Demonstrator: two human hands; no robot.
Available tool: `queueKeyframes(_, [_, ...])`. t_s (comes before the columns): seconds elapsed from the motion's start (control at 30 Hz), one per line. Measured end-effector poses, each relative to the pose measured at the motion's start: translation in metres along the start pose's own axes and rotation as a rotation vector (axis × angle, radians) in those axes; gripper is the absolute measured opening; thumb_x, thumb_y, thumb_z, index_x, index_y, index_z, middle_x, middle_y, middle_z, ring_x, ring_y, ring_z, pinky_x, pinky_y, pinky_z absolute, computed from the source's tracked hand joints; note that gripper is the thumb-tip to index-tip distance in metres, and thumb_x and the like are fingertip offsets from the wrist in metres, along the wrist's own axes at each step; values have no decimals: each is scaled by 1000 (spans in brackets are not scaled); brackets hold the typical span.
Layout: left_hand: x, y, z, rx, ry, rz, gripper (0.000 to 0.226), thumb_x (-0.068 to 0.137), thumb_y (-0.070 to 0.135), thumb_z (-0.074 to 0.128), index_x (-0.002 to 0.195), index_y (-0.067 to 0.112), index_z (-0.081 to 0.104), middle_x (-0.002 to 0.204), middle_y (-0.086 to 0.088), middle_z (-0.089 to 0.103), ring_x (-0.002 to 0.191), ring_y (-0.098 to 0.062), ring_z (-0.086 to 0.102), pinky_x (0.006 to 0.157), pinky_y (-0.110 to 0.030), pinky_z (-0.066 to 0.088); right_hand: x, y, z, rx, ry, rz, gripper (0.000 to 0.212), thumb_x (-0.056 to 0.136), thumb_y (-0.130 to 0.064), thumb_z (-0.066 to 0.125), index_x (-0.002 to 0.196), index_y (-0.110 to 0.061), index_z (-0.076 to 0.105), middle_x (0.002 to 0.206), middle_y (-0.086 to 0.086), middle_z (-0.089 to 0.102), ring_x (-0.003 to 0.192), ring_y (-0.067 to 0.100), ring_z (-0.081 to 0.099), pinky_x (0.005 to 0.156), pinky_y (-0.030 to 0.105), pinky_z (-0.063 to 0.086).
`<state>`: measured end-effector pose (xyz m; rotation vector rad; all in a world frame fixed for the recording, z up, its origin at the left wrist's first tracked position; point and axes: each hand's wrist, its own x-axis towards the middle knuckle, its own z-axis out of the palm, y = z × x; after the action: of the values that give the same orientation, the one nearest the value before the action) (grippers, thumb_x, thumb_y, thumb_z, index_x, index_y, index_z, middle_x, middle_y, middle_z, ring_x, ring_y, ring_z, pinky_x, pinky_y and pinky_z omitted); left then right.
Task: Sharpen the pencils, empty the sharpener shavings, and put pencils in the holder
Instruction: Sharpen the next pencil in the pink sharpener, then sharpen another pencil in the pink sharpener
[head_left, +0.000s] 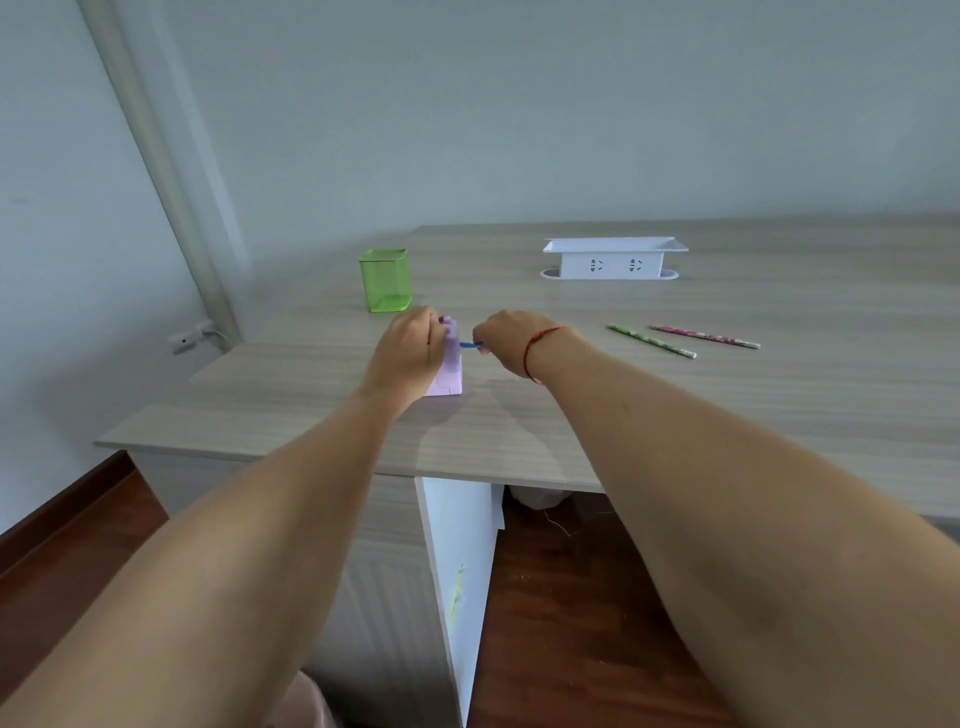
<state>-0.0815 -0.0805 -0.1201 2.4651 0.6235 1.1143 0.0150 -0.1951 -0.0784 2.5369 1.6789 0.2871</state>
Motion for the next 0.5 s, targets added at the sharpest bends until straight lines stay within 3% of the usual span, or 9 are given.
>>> queueKeyframes(0.1, [1, -2, -1, -9, -38, 17, 71, 75, 48, 15, 87, -6, 60, 90, -21, 64, 88, -31, 56, 78, -42, 44, 1, 5, 5, -1, -9, -5, 32, 99, -7, 39, 126, -8, 56, 127, 15, 57, 114, 33, 58, 92, 36, 46])
queueKeyframes(0.2, [3, -7, -3, 3, -9, -35, 51, 87, 33, 25, 88, -5, 58, 89, -22, 63, 84, -32, 55, 73, -40, 43, -10, 28, 9, -17, -32, 63, 32, 97, -4, 40, 124, -7, 57, 129, 17, 56, 117, 35, 57, 96, 41, 49])
queueKeyframes(0.27, [3, -9, -3, 13, 1, -53, 38, 92, 22, 31, 87, -5, 58, 88, -23, 63, 82, -33, 55, 71, -40, 41, -29, 55, 9, -66, -74, 144, 32, 98, -4, 39, 124, -5, 57, 130, 17, 57, 119, 34, 57, 96, 37, 48])
queueKeyframes(0.5, [3, 16, 15, 72, -31, 12, 43, 86, 25, 27, 80, -4, 56, 85, -20, 63, 85, -33, 55, 76, -42, 42, -54, 82, 18, -37, -52, 266, 30, 98, -3, 40, 124, -5, 56, 125, 16, 59, 113, 33, 60, 88, 33, 47])
